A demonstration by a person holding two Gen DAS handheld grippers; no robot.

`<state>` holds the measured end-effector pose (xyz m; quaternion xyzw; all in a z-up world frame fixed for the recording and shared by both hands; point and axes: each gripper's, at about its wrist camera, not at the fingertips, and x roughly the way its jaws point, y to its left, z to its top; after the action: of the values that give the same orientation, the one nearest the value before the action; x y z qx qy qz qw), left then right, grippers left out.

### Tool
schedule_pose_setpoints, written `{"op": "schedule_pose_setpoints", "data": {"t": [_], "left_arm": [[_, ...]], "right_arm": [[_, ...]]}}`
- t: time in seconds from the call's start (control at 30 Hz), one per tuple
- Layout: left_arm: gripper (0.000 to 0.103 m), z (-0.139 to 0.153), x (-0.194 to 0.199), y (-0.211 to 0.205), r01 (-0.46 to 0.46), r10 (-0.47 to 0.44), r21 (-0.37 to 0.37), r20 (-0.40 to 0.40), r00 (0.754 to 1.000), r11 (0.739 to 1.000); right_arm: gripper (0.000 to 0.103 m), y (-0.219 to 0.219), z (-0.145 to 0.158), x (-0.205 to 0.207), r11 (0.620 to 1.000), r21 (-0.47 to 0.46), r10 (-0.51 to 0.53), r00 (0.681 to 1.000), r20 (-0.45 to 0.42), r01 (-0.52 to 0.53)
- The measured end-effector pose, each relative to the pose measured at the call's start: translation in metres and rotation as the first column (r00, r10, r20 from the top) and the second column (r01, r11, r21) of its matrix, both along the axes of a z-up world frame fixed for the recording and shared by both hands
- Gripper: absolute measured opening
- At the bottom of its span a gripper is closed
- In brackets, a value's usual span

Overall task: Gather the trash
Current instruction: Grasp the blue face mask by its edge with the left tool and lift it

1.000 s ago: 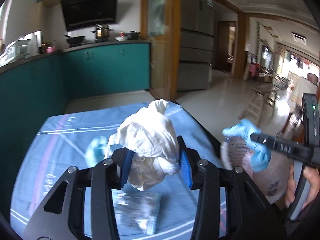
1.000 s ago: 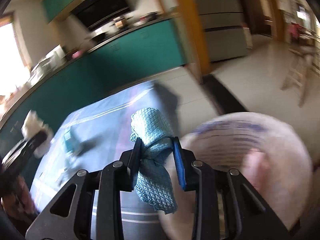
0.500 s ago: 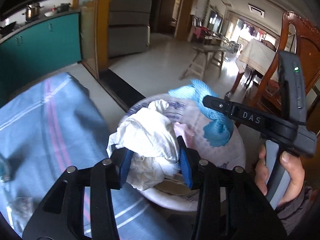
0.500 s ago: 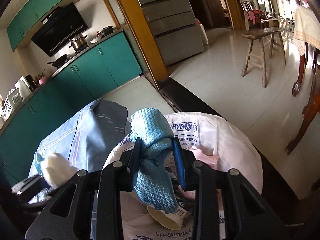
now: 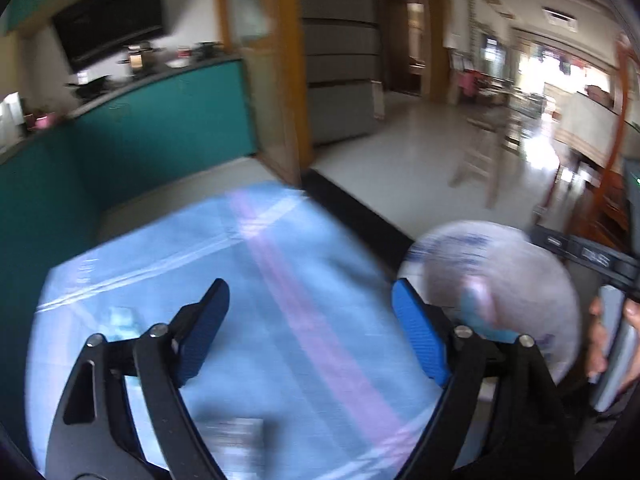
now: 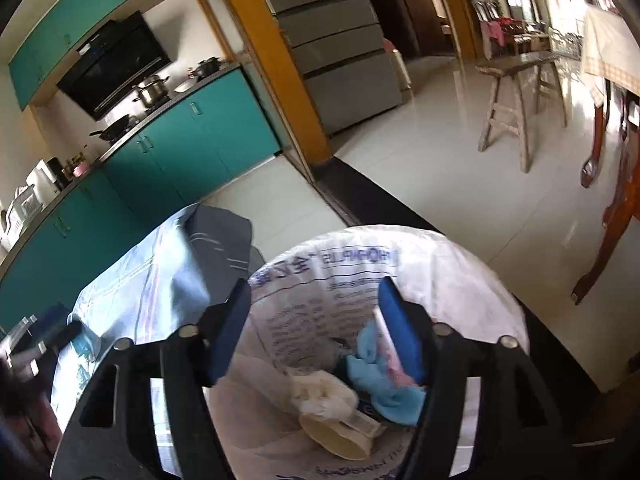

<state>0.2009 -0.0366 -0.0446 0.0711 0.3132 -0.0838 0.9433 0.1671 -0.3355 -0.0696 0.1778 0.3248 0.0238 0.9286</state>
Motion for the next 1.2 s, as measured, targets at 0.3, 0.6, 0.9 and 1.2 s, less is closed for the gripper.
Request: {"op": "schedule_pose_setpoints", "data": {"t": [0.3,0.6,0.9,1.2], "left_arm": [[0.089,-0.048,0.051,0.147,-0.37,0.294,-0.153,-0.371,0.881,0.916],[0.033,-0.055,0.047,0.176,-0.373,0.279,-0.182,-0.399,0.874,0.91],[0.027,-0.009,-0.006,0.224,-0.435,0.383,-0.263,-0.228,0.895,0.861],[0.027,-0.014,-0.019,0.238,-0.426,0.359,-0.293,-0.256,0.897,0.856]], "right_arm": [[0.077,0.11,-0.008,0.006,0.954,-0.162,0.251,0.967,-0.027,-0.252],[0.09,0.198,-0.002,-0.015,0.794,-0.125,0.597,0.802,-0.018,-0.594],[0.093,0.313,-0.004,-0.009,0.589,-0.167,0.778,0.611,-0.146,-0.79],[0.093,0.363,-0.04,-0.007,0.554,-0.288,0.733,0.621,-0.277,-0.781]]}}
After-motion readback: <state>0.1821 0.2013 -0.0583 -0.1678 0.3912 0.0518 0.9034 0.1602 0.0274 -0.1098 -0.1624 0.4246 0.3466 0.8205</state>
